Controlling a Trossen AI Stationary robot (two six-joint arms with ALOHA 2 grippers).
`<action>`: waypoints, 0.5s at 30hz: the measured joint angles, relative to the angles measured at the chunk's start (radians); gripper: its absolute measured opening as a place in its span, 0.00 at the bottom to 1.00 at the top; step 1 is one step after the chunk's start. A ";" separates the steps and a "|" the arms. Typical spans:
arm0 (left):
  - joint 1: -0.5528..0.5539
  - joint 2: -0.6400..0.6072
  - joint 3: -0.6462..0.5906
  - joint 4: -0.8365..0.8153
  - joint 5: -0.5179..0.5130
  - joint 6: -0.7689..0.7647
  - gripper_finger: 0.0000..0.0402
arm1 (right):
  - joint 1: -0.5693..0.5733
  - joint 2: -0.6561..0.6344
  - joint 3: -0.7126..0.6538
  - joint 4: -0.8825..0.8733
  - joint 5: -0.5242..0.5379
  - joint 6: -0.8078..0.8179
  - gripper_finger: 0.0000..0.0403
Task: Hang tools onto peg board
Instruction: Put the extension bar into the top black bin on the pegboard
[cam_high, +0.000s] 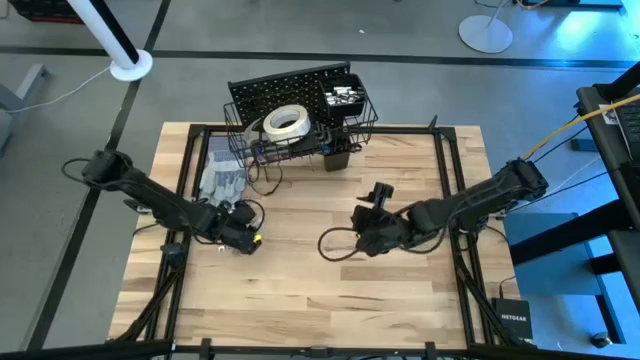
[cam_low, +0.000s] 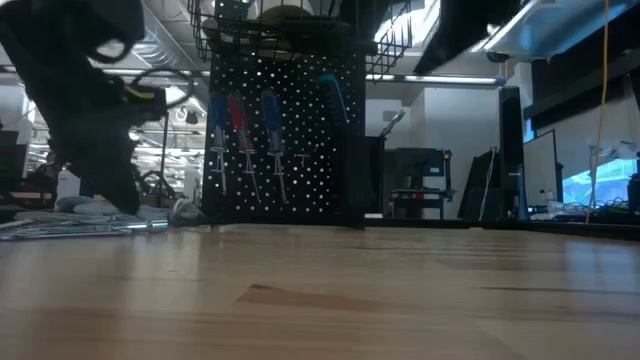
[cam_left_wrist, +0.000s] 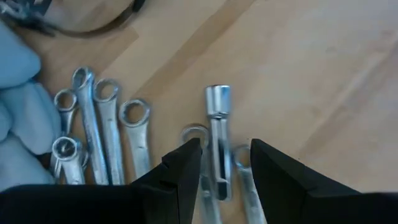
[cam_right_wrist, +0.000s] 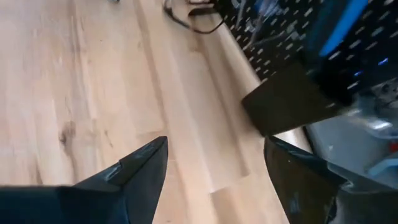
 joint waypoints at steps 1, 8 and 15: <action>0.009 0.013 0.000 0.000 0.000 -0.007 0.33 | 0.000 0.000 -0.032 0.038 -0.003 0.011 0.67; 0.063 0.079 0.000 0.025 0.006 -0.011 0.33 | 0.000 -0.001 -0.170 0.234 -0.025 0.048 0.67; 0.080 0.120 0.003 0.070 0.039 0.045 0.33 | 0.000 -0.001 -0.211 0.286 -0.037 0.048 0.67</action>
